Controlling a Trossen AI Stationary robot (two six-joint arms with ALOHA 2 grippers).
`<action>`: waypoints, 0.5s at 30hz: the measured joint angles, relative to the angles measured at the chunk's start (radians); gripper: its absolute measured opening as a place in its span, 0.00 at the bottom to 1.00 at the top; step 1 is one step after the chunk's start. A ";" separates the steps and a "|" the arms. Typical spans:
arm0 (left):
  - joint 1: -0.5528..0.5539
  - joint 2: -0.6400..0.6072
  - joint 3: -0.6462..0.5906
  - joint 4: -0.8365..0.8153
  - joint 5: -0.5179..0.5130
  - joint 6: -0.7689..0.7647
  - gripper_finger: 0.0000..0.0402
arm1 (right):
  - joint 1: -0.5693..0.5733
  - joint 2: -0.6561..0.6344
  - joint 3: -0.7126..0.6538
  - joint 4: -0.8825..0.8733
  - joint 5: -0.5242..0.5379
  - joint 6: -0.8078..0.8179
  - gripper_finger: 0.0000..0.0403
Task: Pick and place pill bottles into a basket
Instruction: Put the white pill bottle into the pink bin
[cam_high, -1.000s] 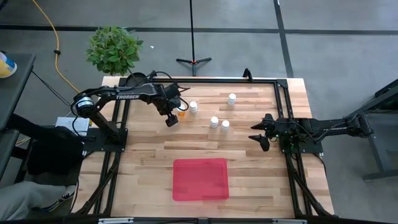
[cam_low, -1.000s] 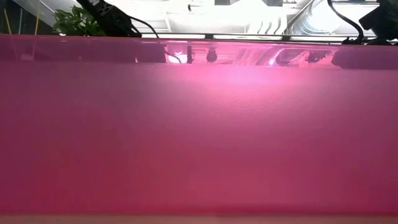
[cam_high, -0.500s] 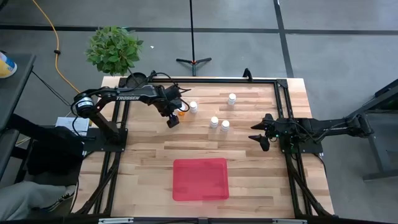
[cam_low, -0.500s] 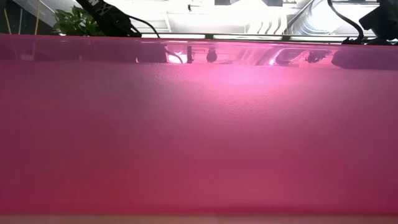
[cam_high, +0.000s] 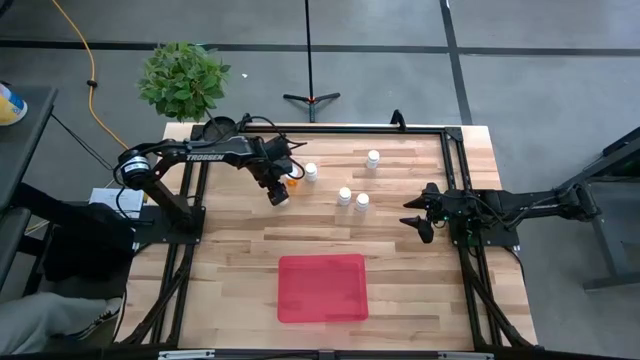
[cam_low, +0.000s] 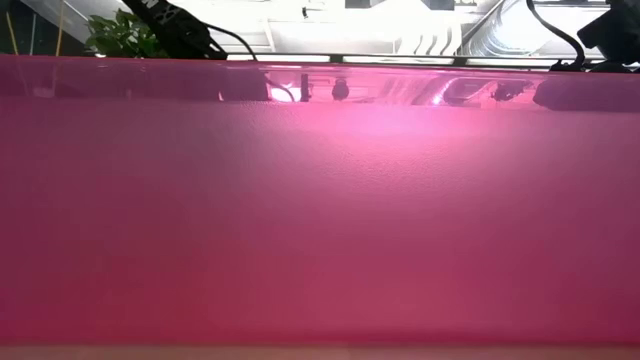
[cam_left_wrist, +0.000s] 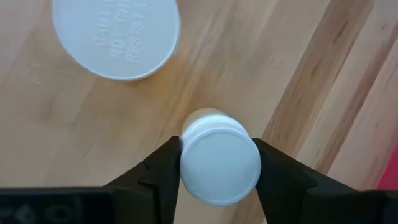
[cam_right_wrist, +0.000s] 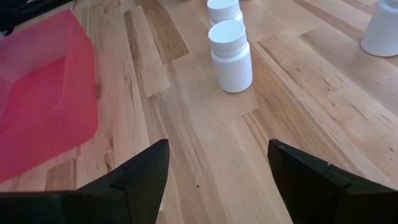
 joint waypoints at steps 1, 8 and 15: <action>0.000 0.000 0.000 0.001 0.005 0.000 0.51 | 0.000 0.000 0.000 0.000 0.000 0.000 0.65; 0.000 0.002 0.001 0.018 0.051 -0.015 0.50 | 0.000 0.000 0.000 0.000 0.000 0.000 0.65; 0.002 0.001 0.005 0.018 0.089 -0.019 0.49 | 0.000 0.000 0.000 0.000 0.000 0.000 0.65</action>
